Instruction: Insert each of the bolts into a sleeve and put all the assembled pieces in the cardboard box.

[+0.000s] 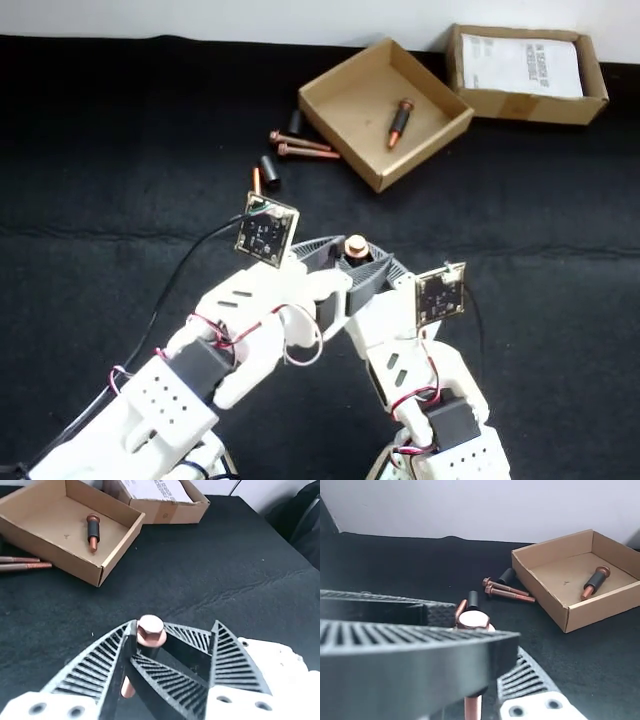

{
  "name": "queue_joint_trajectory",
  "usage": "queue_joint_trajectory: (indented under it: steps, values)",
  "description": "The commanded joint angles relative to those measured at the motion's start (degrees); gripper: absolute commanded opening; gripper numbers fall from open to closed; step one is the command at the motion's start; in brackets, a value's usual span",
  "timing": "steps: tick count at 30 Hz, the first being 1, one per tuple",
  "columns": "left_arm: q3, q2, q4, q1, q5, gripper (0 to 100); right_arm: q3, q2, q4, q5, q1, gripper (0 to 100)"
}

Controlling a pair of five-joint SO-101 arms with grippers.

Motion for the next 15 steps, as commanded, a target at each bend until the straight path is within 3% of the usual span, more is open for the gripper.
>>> queue_joint_trajectory:
  steps: [1,8,15]
  values:
    - [-2.15,-4.62,1.76,1.54,0.00,24,7.34,-0.48,-1.01,-0.18,0.13,0.7]
    - [-1.98,-16.31,7.82,0.92,-0.26,22,7.08,-0.48,0.04,-0.44,0.31,0.7]
    - [-1.54,-25.80,8.62,-5.85,-0.26,1,-2.86,-0.31,10.24,-0.44,0.75,0.7]
